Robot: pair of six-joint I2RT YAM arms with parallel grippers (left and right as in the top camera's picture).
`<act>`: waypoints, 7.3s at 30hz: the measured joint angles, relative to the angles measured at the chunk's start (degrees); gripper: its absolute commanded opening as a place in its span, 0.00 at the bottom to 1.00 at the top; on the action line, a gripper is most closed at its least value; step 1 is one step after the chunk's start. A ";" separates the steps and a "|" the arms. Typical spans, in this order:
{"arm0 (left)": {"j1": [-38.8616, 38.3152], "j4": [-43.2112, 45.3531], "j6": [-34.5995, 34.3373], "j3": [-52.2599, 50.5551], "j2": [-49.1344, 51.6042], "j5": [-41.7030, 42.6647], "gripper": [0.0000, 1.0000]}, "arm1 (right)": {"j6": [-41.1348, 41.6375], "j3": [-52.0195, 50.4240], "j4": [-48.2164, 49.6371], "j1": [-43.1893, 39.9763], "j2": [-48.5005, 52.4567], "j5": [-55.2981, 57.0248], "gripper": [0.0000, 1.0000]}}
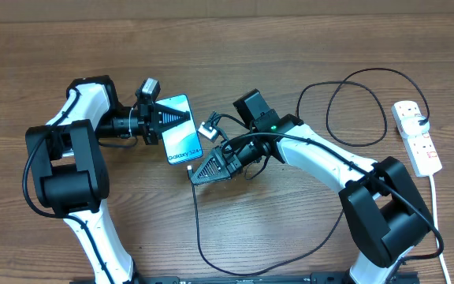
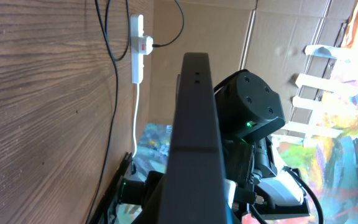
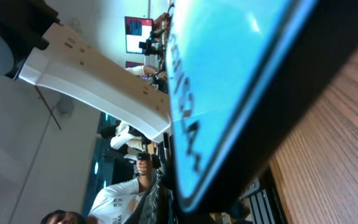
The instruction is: Plug charger to phone and switch on socket
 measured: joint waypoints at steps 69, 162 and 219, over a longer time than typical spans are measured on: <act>-0.15 1.31 -0.76 0.00 0.00 -1.84 0.04 | 19.21 0.00 6.58 0.28 0.00 3.85 0.04; 9.92 29.42 -29.27 -0.22 -0.09 -22.75 0.04 | 24.76 -3.65 -16.37 -12.52 0.02 83.34 0.20; 9.92 30.69 -29.27 -0.22 -0.09 -23.82 0.04 | 25.94 -3.72 -14.53 -12.52 0.02 83.32 0.13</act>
